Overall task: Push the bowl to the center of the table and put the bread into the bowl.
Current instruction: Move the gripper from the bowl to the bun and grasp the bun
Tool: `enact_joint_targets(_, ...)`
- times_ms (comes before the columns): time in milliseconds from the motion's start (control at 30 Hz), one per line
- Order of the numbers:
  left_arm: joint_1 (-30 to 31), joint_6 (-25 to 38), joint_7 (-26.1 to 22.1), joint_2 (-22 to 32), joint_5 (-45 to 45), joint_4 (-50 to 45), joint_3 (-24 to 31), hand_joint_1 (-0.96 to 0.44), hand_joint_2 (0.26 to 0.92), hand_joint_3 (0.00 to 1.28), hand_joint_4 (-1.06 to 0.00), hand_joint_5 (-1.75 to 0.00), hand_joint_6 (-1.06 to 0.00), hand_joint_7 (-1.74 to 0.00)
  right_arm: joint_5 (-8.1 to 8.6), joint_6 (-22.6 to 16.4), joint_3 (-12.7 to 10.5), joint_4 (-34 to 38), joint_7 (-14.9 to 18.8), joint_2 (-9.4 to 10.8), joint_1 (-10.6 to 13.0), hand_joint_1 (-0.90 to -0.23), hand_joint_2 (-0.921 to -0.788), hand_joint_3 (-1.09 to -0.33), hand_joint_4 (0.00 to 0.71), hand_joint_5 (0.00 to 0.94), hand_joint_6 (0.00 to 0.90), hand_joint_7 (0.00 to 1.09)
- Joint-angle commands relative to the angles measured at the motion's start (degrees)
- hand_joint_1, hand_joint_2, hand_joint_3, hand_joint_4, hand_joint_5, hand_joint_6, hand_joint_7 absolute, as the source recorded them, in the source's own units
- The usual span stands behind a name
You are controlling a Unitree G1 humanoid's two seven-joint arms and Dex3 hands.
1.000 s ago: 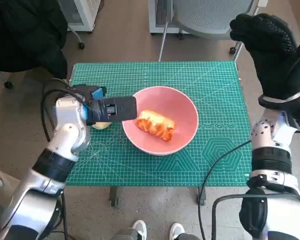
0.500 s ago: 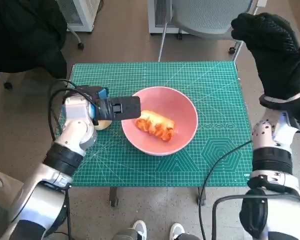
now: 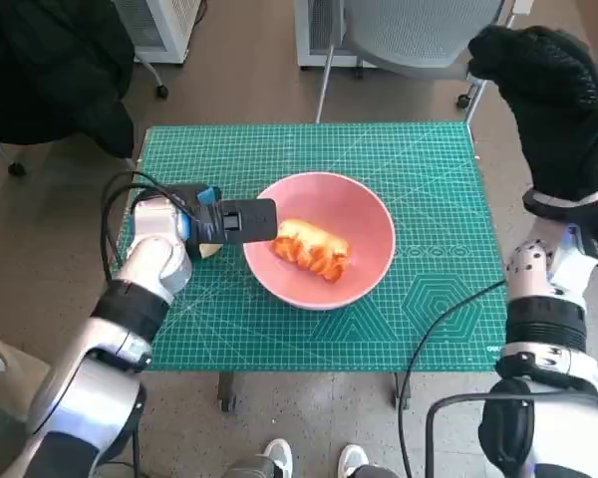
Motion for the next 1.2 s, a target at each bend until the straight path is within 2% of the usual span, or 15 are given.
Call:
enact_joint_targets(33,-2.39,-1.80,1.40,-0.99,-1.22,4.87,-0.76,-0.08,0.712,0.12,-0.38,-1.73,-0.64,-0.33,-0.33,0.62,0.26,-0.39,-0.34,-0.59,1.99,-0.757,-0.921,-0.745,0.236,0.000,0.295,0.00)
enact_joint_targets(67,-2.60,-2.05,1.56,-1.10,-1.41,5.67,-0.82,-0.19,0.770,0.09,-0.44,-1.74,-0.71,-0.60,-0.29,0.69,0.27,-0.46,-0.31,-0.62,2.02,-0.755,-0.921,-0.745,0.235,0.000,0.295,0.00)
enact_joint_targets(100,-2.79,-2.24,1.71,-1.18,-1.56,6.28,-0.88,-0.26,0.808,0.07,-0.47,-1.74,-0.75,-0.76,-0.25,0.74,0.28,-0.54,-0.30,-0.64,2.07,-0.754,-0.921,-0.745,0.235,0.000,0.295,0.00)
enact_joint_targets(133,-3.04,-2.08,1.63,-1.29,-1.66,6.65,-0.94,-0.29,0.821,0.06,-0.49,-1.74,-0.77,-0.82,-0.24,0.79,0.29,-0.61,-0.35,-0.65,2.10,-0.754,-0.921,-0.745,0.235,0.000,0.294,0.00)
enact_joint_targets(167,-3.29,-1.87,1.60,-1.43,-1.77,7.09,-1.02,-0.19,0.794,0.04,-0.47,-1.74,-0.67,-0.77,-0.23,0.86,0.32,-0.73,-0.42,-0.65,2.14,-0.753,-0.921,-0.745,0.235,0.000,0.294,0.00)
enact_joint_targets(300,-3.84,-1.30,1.72,-1.81,-2.20,8.16,-1.56,-0.05,0.759,0.01,-0.42,-1.75,-0.61,-0.75,-0.19,1.09,0.43,-1.22,-0.61,-0.60,2.32,-0.752,-0.921,-0.744,0.234,0.000,0.294,0.00)
enact_joint_targets(367,-3.88,-0.94,1.85,-1.99,-2.47,8.46,-1.76,-0.03,0.756,0.01,-0.39,-1.75,-0.60,-0.76,-0.13,1.16,0.44,-1.23,-0.57,-0.56,2.32,-0.752,-0.921,-0.744,0.234,0.000,0.293,0.00)
enact_joint_targets(567,-3.52,0.14,2.11,-2.19,-2.50,8.30,-2.44,-0.01,0.769,0.01,-0.29,-1.74,-0.47,-0.68,-0.04,1.25,0.55,-1.81,-0.72,-0.34,2.62,-0.756,-0.921,-0.743,0.233,0.000,0.295,0.00)
enact_joint_targets(700,-3.14,0.17,2.76,-2.13,-2.38,8.52,-3.06,-0.01,0.791,0.02,-0.24,-1.60,-0.41,-0.50,0.10,1.41,0.55,-2.01,-0.72,-0.29,2.72,-0.762,-0.921,-0.740,0.232,0.000,0.299,0.00)
enact_joint_targets(767,-2.98,0.09,3.60,-2.17,-2.42,8.79,-3.25,-0.01,0.803,0.02,-0.23,-1.52,-0.44,-0.45,0.13,1.44,0.59,-2.20,-0.72,-0.21,2.80,-0.763,-0.921,-0.738,0.232,0.000,0.300,0.00)
enact_joint_targets(867,-2.54,-0.06,5.95,-2.31,-2.65,9.14,-3.25,0.24,0.876,0.13,-0.46,-1.41,-0.54,-0.49,0.13,1.46,0.62,-2.23,-0.66,-0.19,2.81,-0.765,-0.921,-0.735,0.232,0.000,0.301,0.00)
enact_joint_targets(933,-2.35,-0.13,7.07,-2.30,-2.85,9.23,-3.29,0.30,0.889,0.16,-0.52,-1.38,-0.58,-0.51,0.16,1.52,0.62,-2.21,-0.63,-0.20,2.79,-0.765,-0.921,-0.734,0.232,0.000,0.301,0.00)
enact_joint_targets(1033,-2.16,-0.39,8.72,-2.19,-2.72,9.12,-3.71,0.34,0.852,0.29,-0.52,-1.42,-0.53,-0.52,0.19,1.65,0.63,-2.31,-0.61,-0.16,2.84,-0.765,-0.921,-0.733,0.232,0.000,0.301,0.00)
enact_joint_targets(1133,-2.10,-0.53,9.69,-2.05,-2.63,8.97,-4.04,0.36,0.765,0.56,-0.45,-1.56,-0.45,-0.45,0.16,1.68,0.64,-2.25,-0.63,-0.12,2.85,-0.766,-0.921,-0.732,0.232,0.000,0.302,0.00)
enact_joint_targets(1200,-2.07,-0.47,9.97,-1.91,-2.64,8.77,-4.17,0.37,0.724,0.67,-0.42,-1.62,-0.43,-0.42,0.13,1.69,0.64,-2.12,-0.63,-0.12,2.81,-0.766,-0.921,-0.732,0.232,0.000,0.302,0.00)
